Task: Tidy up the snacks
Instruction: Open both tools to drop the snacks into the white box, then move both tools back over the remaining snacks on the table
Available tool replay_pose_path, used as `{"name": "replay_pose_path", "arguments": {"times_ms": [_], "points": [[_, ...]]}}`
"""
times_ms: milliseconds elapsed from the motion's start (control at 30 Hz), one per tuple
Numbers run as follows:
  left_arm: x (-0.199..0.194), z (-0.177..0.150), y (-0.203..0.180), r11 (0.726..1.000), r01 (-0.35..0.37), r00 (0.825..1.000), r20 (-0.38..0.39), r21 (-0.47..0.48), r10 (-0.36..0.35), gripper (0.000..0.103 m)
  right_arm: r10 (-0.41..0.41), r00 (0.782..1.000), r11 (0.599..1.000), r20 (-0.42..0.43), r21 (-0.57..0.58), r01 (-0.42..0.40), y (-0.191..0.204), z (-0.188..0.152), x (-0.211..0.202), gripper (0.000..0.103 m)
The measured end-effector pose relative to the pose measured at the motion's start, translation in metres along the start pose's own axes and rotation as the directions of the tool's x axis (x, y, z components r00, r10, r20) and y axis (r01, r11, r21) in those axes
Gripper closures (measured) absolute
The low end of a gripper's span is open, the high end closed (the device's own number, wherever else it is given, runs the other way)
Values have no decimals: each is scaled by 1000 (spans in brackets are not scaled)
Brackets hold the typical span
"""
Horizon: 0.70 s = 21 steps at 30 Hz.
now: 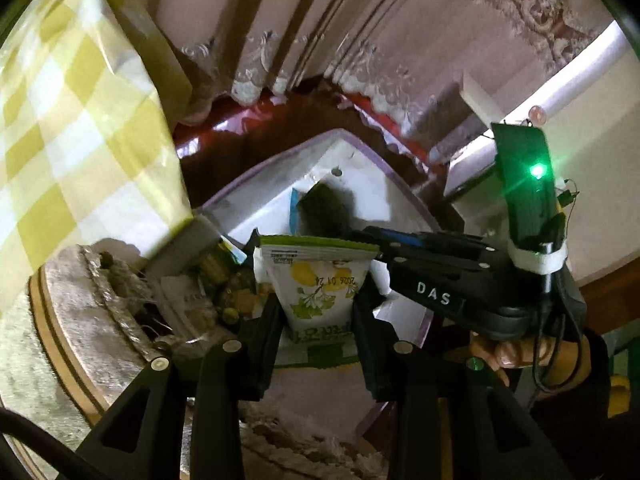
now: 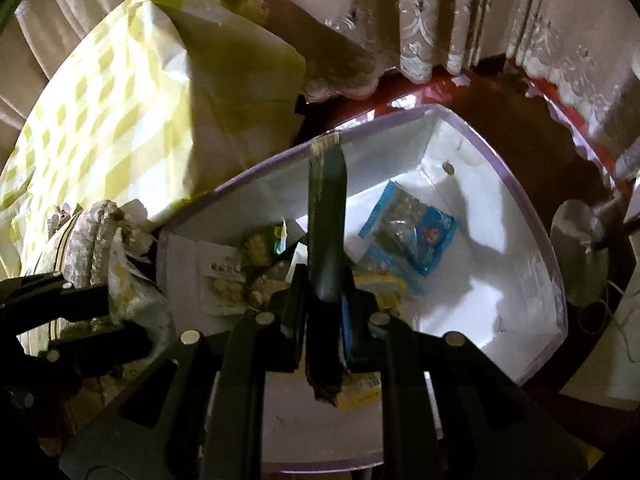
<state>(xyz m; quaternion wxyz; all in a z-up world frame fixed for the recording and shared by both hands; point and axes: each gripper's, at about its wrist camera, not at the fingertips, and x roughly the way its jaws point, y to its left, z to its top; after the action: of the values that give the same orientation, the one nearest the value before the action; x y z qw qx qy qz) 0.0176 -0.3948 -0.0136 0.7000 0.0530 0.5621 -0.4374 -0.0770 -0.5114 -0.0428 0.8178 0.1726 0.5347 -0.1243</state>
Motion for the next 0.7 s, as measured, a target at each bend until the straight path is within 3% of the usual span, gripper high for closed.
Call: {"name": "replay_pose_path", "arguments": {"times_ms": [67,167,200,267,367,700], "points": [[3,-1,1,1000,3,1000,-8,-7,-3,64,3,1000,1000,-6,6,-3,-3,-1,1,85],[1,0,3,1000,5,1000,-4,-19,-5,50,0,1000,1000,-8,3,0,-3,-1,1,83],[-1,-1,3,1000,9,1000,2,-23,-9,50,-1,1000,1000,-10,4,1,-2,0,1,81],[-3,-4,4,1000,13,1000,11,-27,-12,50,-1,1000,1000,-10,9,1,2,1,0,68],[-9,-8,7,999,13,1000,29,-46,-12,50,15,1000,1000,-2,5,-15,8,3,-3,57],[-66,-34,51,985,-30,987,151,-168,56,50,88,996,993,18,-80,-86,66,12,-21,55]]}}
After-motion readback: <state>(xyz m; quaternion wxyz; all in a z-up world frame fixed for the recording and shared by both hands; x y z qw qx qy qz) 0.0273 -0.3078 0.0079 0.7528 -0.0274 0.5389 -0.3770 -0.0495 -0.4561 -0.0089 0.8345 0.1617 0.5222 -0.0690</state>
